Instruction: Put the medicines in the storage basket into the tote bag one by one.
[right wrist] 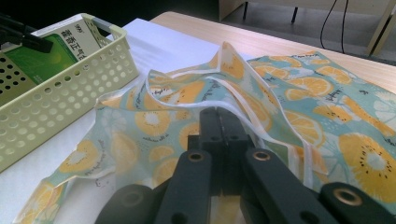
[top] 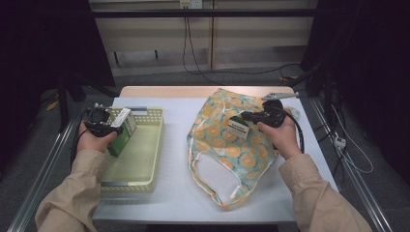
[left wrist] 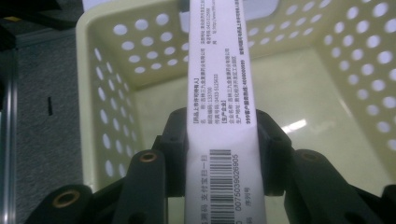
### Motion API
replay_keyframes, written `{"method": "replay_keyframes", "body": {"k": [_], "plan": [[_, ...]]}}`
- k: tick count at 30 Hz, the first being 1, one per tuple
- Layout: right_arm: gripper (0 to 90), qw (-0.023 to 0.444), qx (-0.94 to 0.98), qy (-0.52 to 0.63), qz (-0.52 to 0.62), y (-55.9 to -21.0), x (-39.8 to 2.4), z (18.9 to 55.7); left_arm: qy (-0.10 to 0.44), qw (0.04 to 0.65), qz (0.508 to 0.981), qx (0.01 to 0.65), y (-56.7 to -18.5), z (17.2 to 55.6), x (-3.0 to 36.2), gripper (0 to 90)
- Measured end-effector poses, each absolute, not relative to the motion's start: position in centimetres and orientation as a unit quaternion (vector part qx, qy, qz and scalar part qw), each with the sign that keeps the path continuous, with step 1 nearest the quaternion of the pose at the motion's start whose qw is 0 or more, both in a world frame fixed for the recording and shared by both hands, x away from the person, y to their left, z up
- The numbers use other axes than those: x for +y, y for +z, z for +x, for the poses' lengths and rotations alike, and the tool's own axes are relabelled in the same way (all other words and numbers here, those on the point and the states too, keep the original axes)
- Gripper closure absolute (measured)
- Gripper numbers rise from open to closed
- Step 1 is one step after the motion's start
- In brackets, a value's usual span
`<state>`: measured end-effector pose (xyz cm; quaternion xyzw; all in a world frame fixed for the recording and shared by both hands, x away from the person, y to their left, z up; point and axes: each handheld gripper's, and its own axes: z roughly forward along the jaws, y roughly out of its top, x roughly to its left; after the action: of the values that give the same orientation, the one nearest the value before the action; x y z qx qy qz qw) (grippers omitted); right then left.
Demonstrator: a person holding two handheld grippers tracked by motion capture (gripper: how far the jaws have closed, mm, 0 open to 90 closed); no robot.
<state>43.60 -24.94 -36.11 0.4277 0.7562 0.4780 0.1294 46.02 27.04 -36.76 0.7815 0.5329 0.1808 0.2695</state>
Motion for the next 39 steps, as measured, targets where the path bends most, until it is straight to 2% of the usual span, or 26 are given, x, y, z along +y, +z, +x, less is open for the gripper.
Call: {"method": "replay_keyframes", "body": {"k": [4, 10, 15, 22, 29, 39], "plan": [[90.0, 0.132, 0.756, 0.477, 0.428, -35.9, -25.1, 43.6, 0.170, 0.297, 0.781, 0.523, -35.0, 45.5, 26.5, 62.7], [90.0, 0.137, 0.753, 0.479, 0.430, -35.5, -25.4, 43.8, 0.153, 0.347, 0.794, 0.475, -31.3, 44.3, 24.4, 62.7], [90.0, 0.148, 0.752, 0.473, 0.434, -34.8, -26.1, 44.6, 0.135, 0.386, 0.805, 0.430, -28.8, 43.2, 21.2, 62.6], [90.0, 0.161, 0.746, 0.474, 0.440, -33.5, -26.9, 45.3, 0.107, 0.406, 0.835, 0.355, -26.7, 41.8, 16.1, 62.6], [90.0, 0.160, 0.745, 0.476, 0.439, -33.4, -26.8, 45.5, 0.075, 0.419, 0.850, 0.311, -26.7, 41.1, 11.1, 62.6], [90.0, 0.159, 0.743, 0.481, 0.437, -33.2, -26.7, 45.3, 0.032, 0.421, 0.866, 0.268, -29.5, 40.7, 4.4, 62.6]]}}
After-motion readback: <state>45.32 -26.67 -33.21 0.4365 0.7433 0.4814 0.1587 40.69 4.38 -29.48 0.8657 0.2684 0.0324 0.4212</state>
